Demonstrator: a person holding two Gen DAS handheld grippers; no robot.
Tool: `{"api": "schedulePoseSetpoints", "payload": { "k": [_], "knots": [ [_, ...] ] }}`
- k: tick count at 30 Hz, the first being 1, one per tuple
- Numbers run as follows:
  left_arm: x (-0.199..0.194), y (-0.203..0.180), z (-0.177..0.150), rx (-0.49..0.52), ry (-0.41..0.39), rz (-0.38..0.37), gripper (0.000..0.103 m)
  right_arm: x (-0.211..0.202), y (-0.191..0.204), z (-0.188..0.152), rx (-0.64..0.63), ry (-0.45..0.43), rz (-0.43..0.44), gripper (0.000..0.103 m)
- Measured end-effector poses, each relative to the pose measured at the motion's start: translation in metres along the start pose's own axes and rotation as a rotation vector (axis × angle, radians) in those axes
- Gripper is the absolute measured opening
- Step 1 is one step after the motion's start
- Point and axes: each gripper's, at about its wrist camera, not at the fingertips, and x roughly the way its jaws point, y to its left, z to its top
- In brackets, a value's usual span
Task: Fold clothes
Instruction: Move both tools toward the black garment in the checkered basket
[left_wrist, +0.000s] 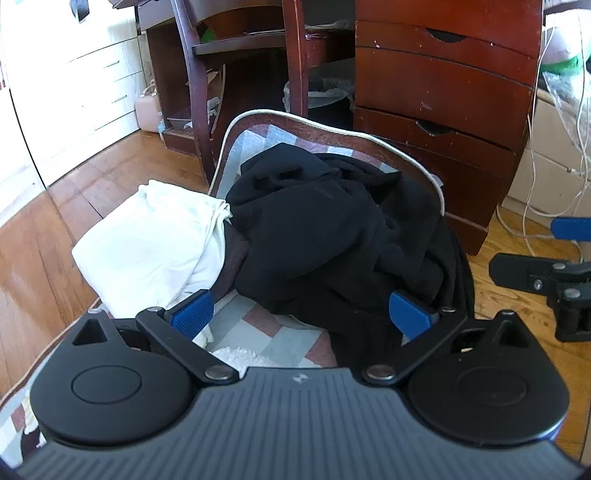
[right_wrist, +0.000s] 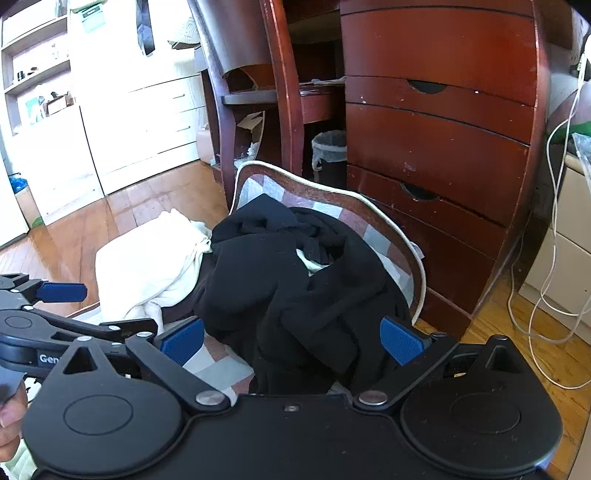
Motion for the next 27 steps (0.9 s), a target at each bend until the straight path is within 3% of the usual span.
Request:
{"api": "schedulePoseSetpoints", "payload": {
  "k": [8,18,27],
  "knots": [
    [0.004,0.006,-0.002,-0.035,-0.023,0.037,0.103,-0.011,0.013,-0.004,-0.106,-0.089,-0.038,0.102],
    [0.011,0.018,-0.01,-0.097,-0.02,0.054,0.103,0.006,0.0,-0.004,-0.03,-0.014,0.037,0.102],
    [0.008,0.009,-0.006,-0.087,-0.028,0.006,0.103,0.003,0.001,-0.007,-0.05,-0.039,0.021,0.102]
  ]
}}
